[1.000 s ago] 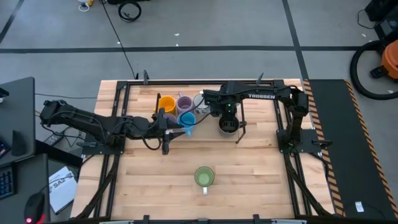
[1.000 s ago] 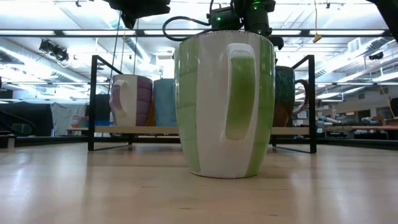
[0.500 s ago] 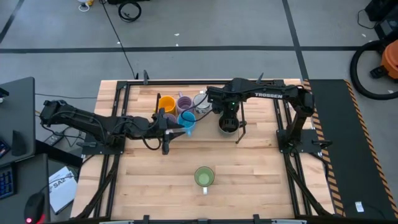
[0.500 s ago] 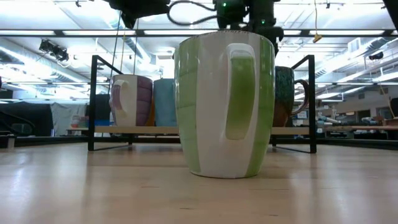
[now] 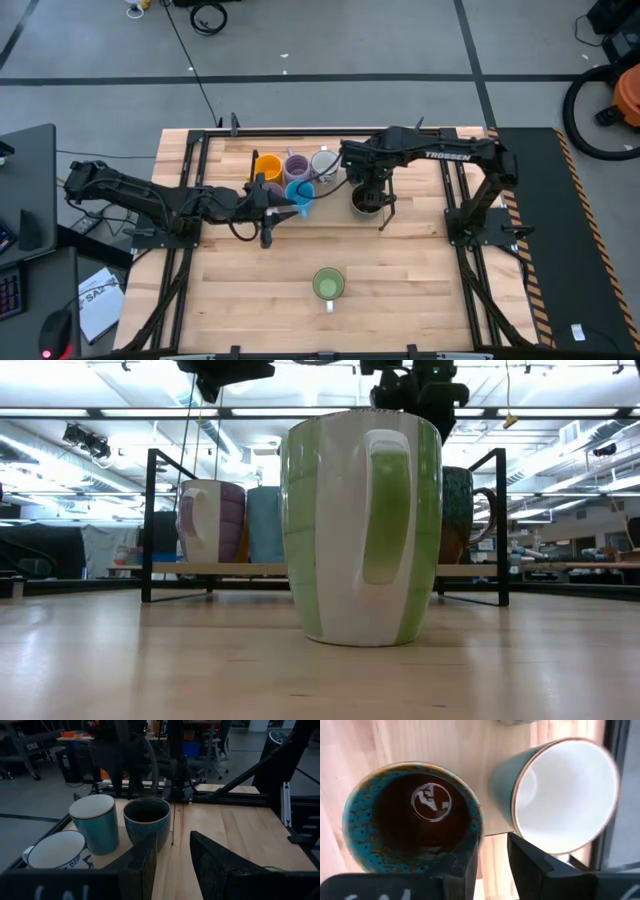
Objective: Place coffee mugs
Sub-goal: Adjust the light blue mug on the shelf
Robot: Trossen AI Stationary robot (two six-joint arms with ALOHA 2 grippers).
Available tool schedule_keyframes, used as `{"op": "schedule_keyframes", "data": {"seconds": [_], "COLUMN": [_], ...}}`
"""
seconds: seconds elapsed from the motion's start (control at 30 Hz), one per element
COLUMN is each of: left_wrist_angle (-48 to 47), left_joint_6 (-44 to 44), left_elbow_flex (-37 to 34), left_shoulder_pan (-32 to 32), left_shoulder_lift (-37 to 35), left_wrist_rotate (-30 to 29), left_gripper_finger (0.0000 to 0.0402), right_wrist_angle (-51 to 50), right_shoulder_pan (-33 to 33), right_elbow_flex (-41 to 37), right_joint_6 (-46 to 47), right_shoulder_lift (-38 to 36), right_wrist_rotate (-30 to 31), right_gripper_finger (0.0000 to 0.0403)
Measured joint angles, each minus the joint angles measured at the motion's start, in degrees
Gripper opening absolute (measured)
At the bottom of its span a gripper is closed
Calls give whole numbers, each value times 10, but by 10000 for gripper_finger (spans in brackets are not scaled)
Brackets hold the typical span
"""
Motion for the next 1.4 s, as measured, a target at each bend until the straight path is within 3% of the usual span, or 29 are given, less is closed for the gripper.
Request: {"op": "schedule_keyframes", "data": {"seconds": [0.17, 0.43, 0.53, 0.63, 0.8, 1.03, 1.4], "left_wrist_angle": [2, 2, 2, 2, 1, 1, 1], "left_joint_6": [3, 4, 5, 4, 4, 4, 4], "left_elbow_flex": [0, 0, 0, 0, 0, 0, 0], "left_shoulder_pan": [0, 0, 0, 0, 0, 0, 0], "left_shoulder_lift": [0, 0, 0, 0, 0, 0, 0], "left_wrist_rotate": [0, 0, 0, 0, 0, 0, 0], "left_gripper_finger": [123, 123, 123, 123, 123, 123, 123], "right_wrist_angle": [10, 32, 43, 55, 56, 74, 114], "right_shoulder_pan": [6, 8, -4, -22, -57, -80, -107], "right_elbow_flex": [0, 0, 0, 0, 0, -1, -55], "right_joint_6": [-20, -30, -28, -29, -30, -51, -97], "right_shoulder_lift": [-3, -3, -3, -3, -3, -3, -2], "right_wrist_rotate": [-8, 13, 17, 16, -38, 5, -30], "right_gripper_finger": [123, 207, 220, 219, 212, 204, 203]}}
